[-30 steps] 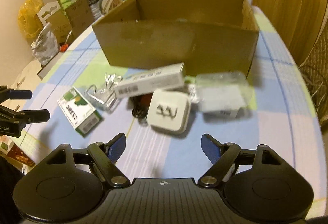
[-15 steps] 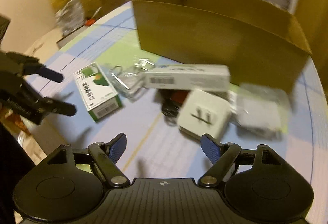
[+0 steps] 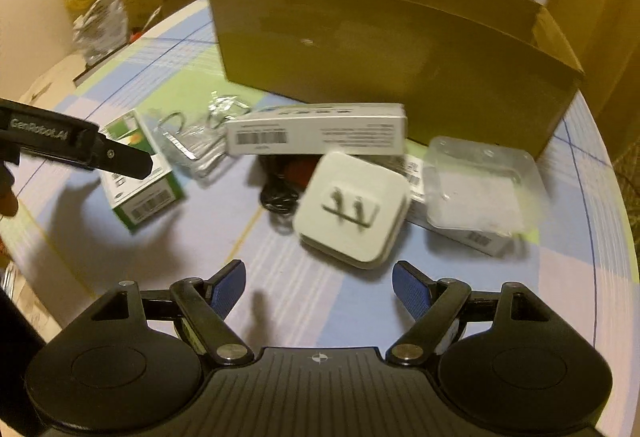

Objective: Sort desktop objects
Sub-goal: 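Move both tools back down toward the remaining table items, then grasp the white plug adapter with the right tool while the left tool grasps the green medicine box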

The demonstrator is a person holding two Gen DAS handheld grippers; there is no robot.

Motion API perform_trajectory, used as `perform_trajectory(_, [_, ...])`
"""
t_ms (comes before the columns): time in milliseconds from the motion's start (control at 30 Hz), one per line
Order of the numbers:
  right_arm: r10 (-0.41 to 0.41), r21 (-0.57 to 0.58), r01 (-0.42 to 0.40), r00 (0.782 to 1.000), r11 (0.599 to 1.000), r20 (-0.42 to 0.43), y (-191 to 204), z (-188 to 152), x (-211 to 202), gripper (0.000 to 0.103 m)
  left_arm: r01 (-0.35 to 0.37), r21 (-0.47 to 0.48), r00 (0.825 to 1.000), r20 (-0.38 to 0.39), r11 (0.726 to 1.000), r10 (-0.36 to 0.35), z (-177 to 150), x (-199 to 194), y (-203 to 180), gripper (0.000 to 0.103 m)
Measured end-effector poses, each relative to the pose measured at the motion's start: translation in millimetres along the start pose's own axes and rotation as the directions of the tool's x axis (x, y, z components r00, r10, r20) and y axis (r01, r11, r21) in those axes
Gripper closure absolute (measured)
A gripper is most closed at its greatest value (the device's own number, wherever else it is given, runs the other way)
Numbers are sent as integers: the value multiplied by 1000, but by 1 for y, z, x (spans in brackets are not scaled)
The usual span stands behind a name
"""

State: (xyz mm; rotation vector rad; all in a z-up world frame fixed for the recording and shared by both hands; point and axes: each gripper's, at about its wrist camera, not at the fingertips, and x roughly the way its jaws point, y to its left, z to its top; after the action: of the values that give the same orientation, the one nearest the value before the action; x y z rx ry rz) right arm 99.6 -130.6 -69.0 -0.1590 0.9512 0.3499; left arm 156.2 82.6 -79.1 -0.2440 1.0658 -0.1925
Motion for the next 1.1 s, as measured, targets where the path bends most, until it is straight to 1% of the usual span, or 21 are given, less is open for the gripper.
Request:
perform_trajectory(67, [2,29,-2,1000,1000,1,-6,1,0,25,-23,-73,1000,12,997,24,-1,3,-1,10])
perform_trajectory(167, [3,58,-3,1000,998,4,-11,2,4,25,-65,-174,997,32,983,72,-1,7,-3,9])
perform_trajectory(233, [7,69,-7,1000,998,3,-13,2,5,25,-102,-191,993,36,976,111,-1,10,-8,9])
perform_trajectory(300, [13,77,-14,1000,997,1,-16,1,6,25,-144,-156,988,37,977,152,-1,14,-15,10])
perform_trajectory(367, [19,81,-19,1000,997,2,-19,1,6,25,-169,-106,984,33,980,173,-3,16,-20,11])
perform_trajectory(433, [22,85,-22,1000,996,5,-22,1,5,25,-157,-56,986,38,986,159,-5,14,-20,13])
perform_trajectory(500, [23,92,-24,1000,995,7,-26,0,5,25,-145,-6,989,36,989,145,-5,11,-17,21])
perform_trajectory(600, [22,103,-23,1000,994,11,-30,-1,3,25,-117,90,993,21,989,116,-6,6,-13,27])
perform_trajectory(667, [22,121,-23,1000,992,16,-31,-1,3,25,-94,151,995,2,984,95,-6,5,-12,30])
perform_trajectory(733, [21,149,-24,1000,989,23,-32,0,3,25,-71,219,997,-16,973,77,-6,3,-11,31])
perform_trajectory(800, [20,180,-25,999,983,31,-32,2,3,25,-55,265,997,-30,963,65,-7,2,-11,32])
perform_trajectory(900, [2,204,-10,999,979,38,-27,6,7,25,-54,297,997,-36,953,67,-8,1,-13,32])
perform_trajectory(967, [-6,222,-2,999,975,38,-24,11,11,25,-69,298,996,-26,952,80,-9,2,-14,32])
perform_trajectory(1100, [-27,253,17,999,967,35,-21,17,18,25,-83,284,996,-16,955,91,-10,7,-13,29])
